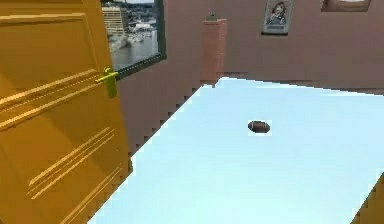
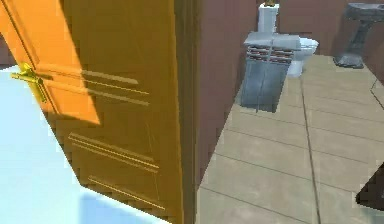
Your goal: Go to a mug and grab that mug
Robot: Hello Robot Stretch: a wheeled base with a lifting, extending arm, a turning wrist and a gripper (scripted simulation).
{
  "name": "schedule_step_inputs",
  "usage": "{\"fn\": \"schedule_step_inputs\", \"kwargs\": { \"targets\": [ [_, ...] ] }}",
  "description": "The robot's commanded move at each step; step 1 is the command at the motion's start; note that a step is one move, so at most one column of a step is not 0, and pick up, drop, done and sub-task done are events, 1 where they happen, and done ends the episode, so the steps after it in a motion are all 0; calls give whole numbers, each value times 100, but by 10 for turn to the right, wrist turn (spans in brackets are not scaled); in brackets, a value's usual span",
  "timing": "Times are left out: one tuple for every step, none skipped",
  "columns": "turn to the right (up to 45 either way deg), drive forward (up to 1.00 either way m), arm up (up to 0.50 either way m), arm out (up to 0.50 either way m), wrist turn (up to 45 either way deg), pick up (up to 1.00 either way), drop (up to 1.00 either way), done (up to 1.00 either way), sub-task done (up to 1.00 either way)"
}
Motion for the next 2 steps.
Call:
{"fn": "schedule_step_inputs", "kwargs": {
  "targets": [
    [180, 0, 0, 0, 0, 0, 0, 0, 0],
    [0, 75, 0, 0, 0, 0, 0, 0, 0]
  ]
}}
